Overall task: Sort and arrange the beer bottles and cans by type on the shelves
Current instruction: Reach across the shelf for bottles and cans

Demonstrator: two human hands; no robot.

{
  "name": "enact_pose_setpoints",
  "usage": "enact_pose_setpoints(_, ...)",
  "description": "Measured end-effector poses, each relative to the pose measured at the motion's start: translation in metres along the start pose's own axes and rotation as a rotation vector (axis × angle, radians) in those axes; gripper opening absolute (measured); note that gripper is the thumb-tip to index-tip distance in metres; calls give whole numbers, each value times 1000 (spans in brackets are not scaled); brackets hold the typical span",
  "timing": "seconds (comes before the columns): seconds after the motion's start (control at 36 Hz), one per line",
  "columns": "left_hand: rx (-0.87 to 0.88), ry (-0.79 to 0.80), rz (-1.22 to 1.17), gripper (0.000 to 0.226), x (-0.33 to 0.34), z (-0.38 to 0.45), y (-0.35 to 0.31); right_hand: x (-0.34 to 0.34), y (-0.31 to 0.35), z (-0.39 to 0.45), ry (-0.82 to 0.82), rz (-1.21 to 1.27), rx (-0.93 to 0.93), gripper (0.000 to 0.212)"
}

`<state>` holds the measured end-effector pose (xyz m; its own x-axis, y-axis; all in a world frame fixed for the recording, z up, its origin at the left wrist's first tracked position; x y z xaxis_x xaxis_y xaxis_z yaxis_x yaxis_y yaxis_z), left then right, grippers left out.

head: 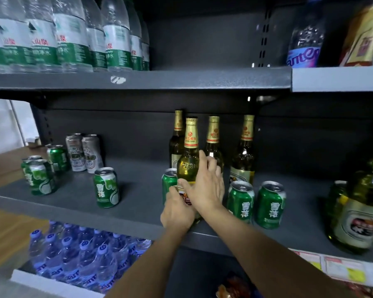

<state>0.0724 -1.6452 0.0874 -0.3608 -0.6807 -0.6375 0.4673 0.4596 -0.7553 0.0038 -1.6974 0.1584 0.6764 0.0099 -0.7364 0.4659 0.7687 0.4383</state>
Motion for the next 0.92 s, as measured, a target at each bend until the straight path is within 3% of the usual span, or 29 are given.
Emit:
enact_pose_setpoints(0.22,78,-86,-83,72,4,-19,21,-5,-19,-38,-13,-25,-43,73)
enact_pose_setpoints(0.36,187,-316,55,58,8,-52,32,-17,-57,-82,-30,-29,-48,58)
enact_pose_setpoints(0.44,272,-344,121,47,18,-74,20,-35,-86,-111,-86,-81,-54,55)
enact_pose_setpoints(0.58,401,-225,148,37,59,-119,-27,-95,-159,-168,-159,-188,-34,49)
enact_pose_setpoints(0.92,714,197,114,36,266,-310,-204,-336,-372,-362,-204,-563,332,44)
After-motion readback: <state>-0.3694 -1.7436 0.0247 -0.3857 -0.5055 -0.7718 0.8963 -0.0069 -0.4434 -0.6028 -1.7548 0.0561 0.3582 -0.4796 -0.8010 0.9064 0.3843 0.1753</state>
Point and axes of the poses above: each hand's wrist, its own z-axis towards the middle knuckle, its own x-axis out of the palm, y = z × x, the point moved 2 cm from there along z, towards the middle knuckle, and after that the axes turned 6 degrees about y, right-handed, at the moved point
